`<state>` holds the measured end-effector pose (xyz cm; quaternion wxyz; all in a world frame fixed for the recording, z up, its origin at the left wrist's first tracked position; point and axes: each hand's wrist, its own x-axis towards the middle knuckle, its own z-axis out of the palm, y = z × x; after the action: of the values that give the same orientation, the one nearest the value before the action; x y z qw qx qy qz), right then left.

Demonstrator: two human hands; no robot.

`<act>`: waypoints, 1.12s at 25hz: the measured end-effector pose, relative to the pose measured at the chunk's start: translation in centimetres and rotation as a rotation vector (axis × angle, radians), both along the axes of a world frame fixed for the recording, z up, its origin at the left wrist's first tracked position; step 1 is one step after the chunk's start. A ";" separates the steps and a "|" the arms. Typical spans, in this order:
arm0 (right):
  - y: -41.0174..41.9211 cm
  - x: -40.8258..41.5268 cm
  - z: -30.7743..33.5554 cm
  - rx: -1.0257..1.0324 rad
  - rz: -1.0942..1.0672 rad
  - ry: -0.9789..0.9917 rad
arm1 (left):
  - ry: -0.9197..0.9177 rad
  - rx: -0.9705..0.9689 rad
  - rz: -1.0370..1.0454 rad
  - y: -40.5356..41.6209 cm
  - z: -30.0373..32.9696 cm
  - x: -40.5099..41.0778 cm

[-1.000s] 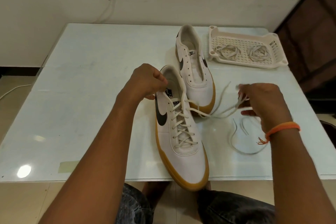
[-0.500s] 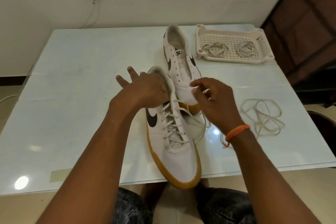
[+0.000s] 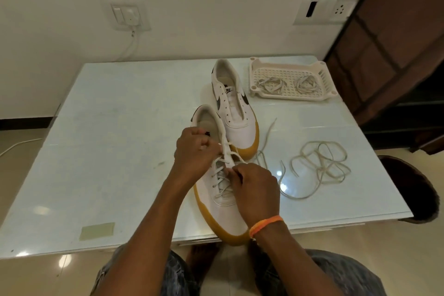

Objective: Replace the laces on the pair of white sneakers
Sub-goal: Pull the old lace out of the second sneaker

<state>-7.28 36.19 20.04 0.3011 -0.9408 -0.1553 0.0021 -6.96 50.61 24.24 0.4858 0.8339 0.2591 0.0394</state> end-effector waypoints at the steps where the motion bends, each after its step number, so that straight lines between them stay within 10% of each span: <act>1: 0.2 -0.4 -0.1 -0.044 -0.009 -0.004 | -0.072 -0.324 0.103 0.0 0.3 -0.7; 4: 0.5 -1.1 -0.5 -0.099 -0.041 0.003 | -0.230 -0.716 0.285 0.6 0.3 -2.6; 8: 0.4 0.1 -0.7 -0.026 -0.079 0.043 | -0.057 0.161 0.220 -0.5 -0.2 -2.0; 14: 1.7 2.9 -0.2 -0.008 -0.017 0.005 | 0.202 0.753 -0.250 1.0 0.2 0.5; 22: 1.5 2.9 0.4 -0.004 -0.014 0.049 | -0.042 0.117 0.387 3.3 0.0 0.7; 28: 1.5 3.4 0.6 -0.014 -0.025 0.086 | 0.038 0.698 -0.120 1.8 0.5 0.8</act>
<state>-3.86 37.65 20.59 0.3010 -0.9438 -0.1306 0.0397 -6.20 52.41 24.78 0.1681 0.9639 0.1899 0.0815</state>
